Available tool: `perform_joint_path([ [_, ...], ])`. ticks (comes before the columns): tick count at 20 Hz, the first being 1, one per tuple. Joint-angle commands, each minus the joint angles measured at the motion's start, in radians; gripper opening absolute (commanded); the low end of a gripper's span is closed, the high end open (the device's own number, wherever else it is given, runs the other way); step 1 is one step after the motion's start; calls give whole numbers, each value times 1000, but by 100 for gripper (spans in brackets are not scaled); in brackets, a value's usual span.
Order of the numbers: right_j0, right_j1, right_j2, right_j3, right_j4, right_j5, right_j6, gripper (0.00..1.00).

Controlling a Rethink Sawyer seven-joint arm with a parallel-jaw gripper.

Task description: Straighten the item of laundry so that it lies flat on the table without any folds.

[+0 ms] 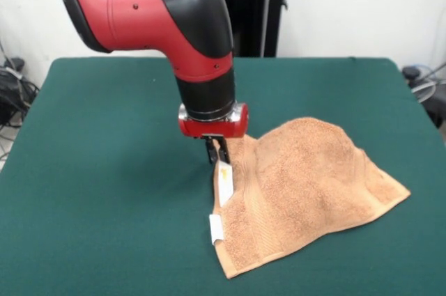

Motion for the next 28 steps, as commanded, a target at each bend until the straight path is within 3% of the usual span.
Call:
perform_joint_path([
  [1,-99,84,-150,-169,-205,-4,-128,0],
  [18,-118,55,-155,-210,-298,72,-154,0],
  [28,-195,54,-66,-207,-361,54,-216,0],
])
